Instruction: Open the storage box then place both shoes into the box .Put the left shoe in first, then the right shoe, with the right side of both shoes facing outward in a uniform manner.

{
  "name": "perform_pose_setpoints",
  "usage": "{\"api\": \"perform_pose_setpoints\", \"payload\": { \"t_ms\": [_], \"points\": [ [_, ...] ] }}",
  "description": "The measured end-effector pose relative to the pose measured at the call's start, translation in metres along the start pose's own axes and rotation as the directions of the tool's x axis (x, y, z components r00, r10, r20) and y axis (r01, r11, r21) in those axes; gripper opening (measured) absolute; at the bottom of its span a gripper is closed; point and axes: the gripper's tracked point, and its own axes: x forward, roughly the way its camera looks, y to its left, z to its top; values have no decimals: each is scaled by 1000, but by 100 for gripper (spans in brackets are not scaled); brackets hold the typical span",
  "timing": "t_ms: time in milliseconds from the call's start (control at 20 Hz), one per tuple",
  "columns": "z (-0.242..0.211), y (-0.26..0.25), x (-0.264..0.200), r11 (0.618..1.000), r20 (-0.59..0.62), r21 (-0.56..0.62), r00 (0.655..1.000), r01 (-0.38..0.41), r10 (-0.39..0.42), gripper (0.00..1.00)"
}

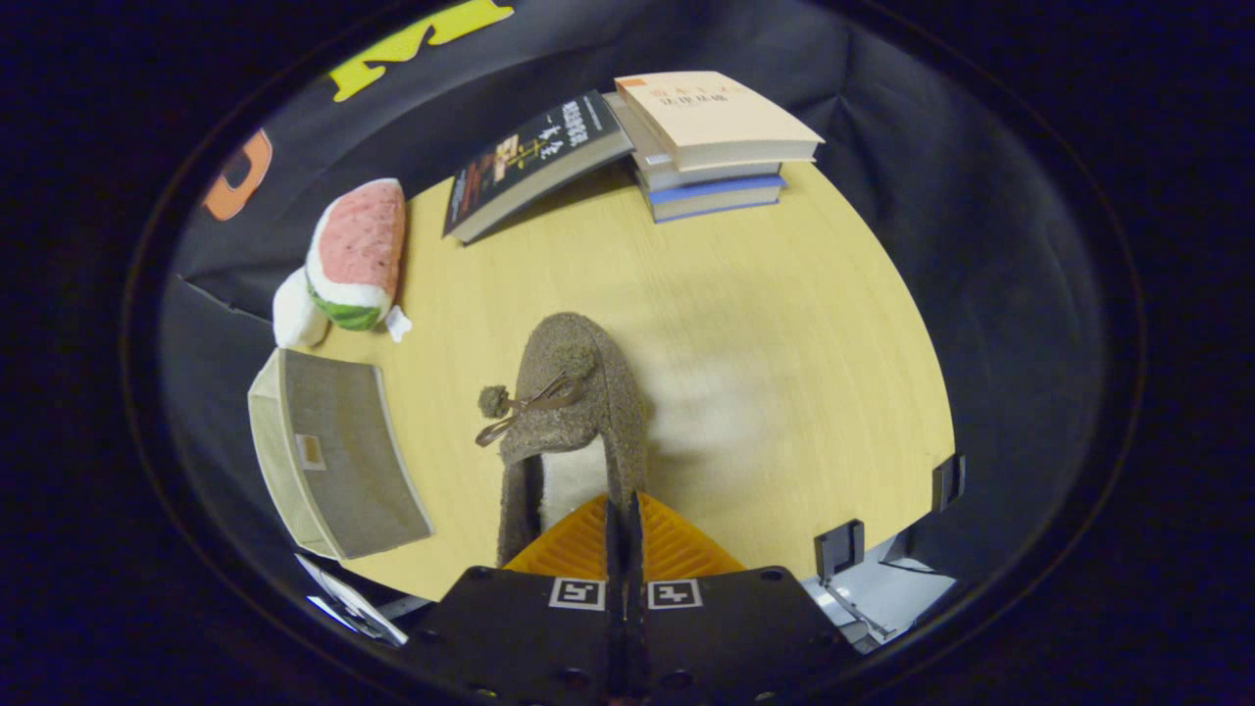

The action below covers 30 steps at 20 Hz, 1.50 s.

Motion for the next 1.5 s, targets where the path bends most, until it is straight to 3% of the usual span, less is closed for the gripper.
{"api": "perform_pose_setpoints", "payload": {
  "t_ms": [400, 650, 1150, 1500],
  "points": [
    [-8, 86, -74, 993, 79, -63, 991, -101, 106, 1],
    [-19, 163, -87, 979, 80, -139, 984, -148, 160, 1],
    [-58, 321, -53, 942, 22, -232, 967, -244, 256, 1],
    [-49, 335, 20, 975, 141, -186, 979, -119, 146, 1]
  ]
}}
